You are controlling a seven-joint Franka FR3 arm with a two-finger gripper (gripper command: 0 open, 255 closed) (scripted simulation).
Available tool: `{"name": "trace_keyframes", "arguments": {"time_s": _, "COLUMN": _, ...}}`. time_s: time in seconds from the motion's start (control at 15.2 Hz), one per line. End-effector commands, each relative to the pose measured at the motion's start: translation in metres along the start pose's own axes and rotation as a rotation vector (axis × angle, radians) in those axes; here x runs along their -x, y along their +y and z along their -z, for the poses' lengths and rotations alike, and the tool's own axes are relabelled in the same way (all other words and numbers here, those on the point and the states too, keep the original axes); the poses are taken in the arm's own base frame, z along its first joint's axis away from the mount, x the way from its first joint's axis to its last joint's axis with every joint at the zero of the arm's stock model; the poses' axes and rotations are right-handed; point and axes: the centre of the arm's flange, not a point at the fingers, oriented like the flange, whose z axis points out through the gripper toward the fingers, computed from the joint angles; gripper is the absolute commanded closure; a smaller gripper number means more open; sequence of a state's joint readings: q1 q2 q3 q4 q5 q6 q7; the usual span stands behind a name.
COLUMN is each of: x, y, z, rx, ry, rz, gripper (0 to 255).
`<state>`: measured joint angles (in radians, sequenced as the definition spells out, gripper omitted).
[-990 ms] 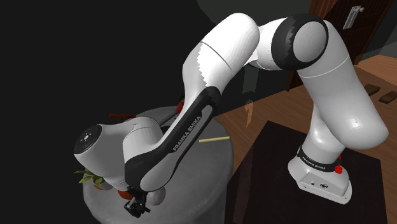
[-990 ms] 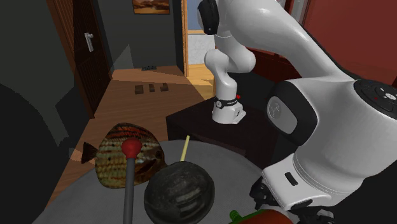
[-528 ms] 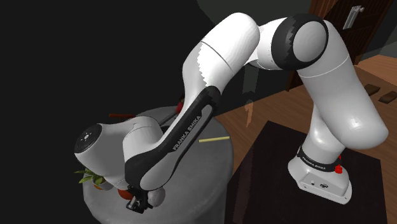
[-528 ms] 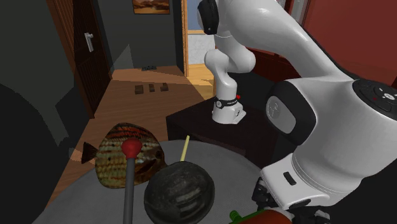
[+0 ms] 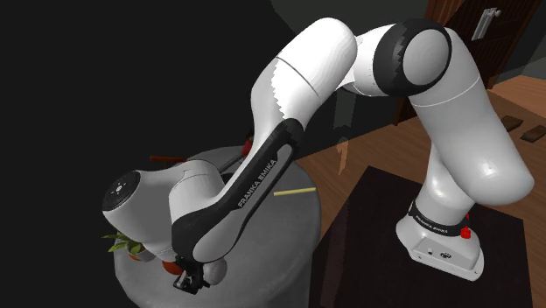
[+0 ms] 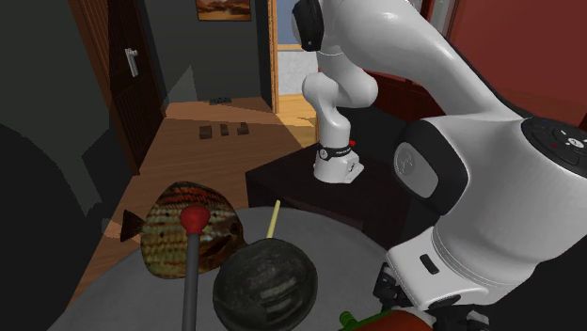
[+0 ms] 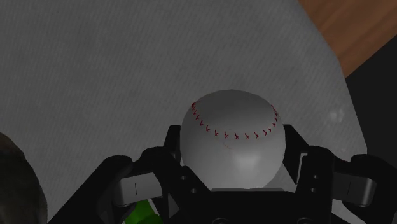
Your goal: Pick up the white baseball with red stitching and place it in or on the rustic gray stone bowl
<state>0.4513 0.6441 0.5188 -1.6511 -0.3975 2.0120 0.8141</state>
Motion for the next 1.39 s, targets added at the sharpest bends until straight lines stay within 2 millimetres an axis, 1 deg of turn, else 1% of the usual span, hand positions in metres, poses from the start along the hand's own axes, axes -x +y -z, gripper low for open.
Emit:
{"name": "trace_keyframes", "arguments": {"time_s": 0.0, "x": 0.001, "y": 0.0, "z": 0.005, "rx": -0.001, "ry": 0.0, "rz": 0.001, "gripper": 255}}
{"name": "trace_keyframes", "arguments": {"time_s": 1.32, "x": 0.013, "y": 0.015, "z": 0.109, "rx": -0.001, "ry": 0.0, "rz": 0.001, "gripper": 255}}
